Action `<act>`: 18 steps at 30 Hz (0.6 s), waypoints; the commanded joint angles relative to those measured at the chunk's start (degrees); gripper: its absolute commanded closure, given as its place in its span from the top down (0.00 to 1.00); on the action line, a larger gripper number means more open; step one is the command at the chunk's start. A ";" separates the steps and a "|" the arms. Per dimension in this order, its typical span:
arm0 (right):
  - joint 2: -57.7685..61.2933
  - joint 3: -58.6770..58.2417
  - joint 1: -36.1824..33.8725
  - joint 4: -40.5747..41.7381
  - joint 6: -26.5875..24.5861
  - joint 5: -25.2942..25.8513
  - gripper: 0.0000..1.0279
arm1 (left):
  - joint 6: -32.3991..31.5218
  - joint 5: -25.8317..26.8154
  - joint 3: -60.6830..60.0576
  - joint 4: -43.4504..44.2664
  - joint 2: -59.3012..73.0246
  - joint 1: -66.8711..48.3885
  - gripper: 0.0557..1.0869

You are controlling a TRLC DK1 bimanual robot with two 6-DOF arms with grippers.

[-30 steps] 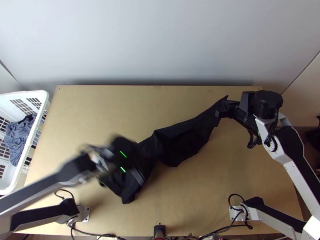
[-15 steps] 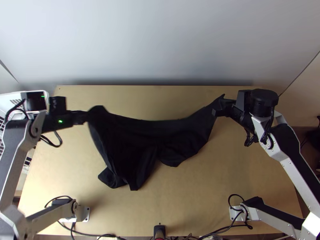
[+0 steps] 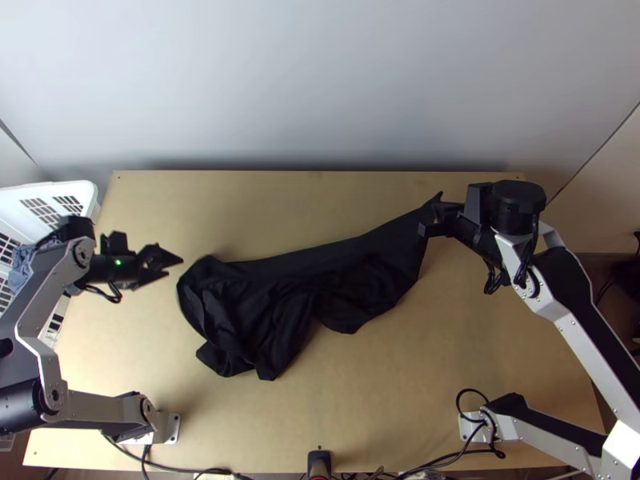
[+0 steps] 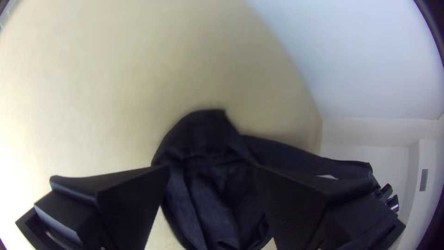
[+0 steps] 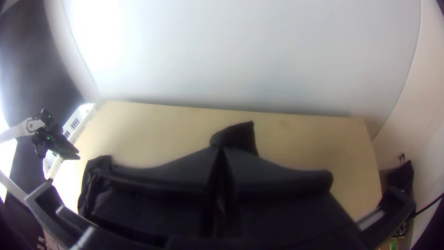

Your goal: Fold the t-shirt

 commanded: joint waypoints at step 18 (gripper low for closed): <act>0.70 -0.90 0.04 0.35 -0.39 0.06 0.03 | 12.18 -18.89 -0.27 16.58 -7.73 -21.81 0.94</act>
